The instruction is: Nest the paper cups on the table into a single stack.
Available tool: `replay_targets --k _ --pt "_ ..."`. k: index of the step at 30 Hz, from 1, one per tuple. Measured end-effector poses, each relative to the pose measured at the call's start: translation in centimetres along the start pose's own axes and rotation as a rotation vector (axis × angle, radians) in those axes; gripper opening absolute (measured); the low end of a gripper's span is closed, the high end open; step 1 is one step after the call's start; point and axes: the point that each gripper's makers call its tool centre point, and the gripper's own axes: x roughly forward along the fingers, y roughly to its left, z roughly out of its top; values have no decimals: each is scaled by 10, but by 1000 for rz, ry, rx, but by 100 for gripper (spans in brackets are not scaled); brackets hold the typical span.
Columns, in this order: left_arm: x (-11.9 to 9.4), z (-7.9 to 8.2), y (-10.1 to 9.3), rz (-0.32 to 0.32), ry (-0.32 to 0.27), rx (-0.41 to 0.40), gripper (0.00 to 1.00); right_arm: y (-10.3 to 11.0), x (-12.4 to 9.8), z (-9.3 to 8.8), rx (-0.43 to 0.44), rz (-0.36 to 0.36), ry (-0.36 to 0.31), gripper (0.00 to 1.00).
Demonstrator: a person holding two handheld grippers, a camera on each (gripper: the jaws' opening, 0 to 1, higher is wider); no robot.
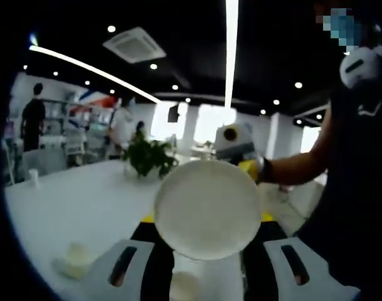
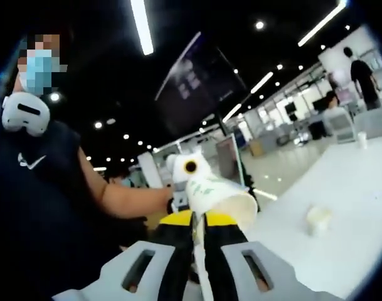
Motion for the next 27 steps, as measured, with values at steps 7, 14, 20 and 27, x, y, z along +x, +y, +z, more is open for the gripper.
replay_targets --k 7,14,20,27 --pt "-3 3 5 26 -16 1 45 6 4 4 -8 19 4 0" --pt "-7 -1 18 106 6 -2 70 8 3 10 -37 0 22 0" --pt "-22 -15 41 248 82 -2 88 5 2 22 -102 -53 63 0" --pt "-44 -31 54 357 150 7 98 1 0 40 -206 -124 166 0"
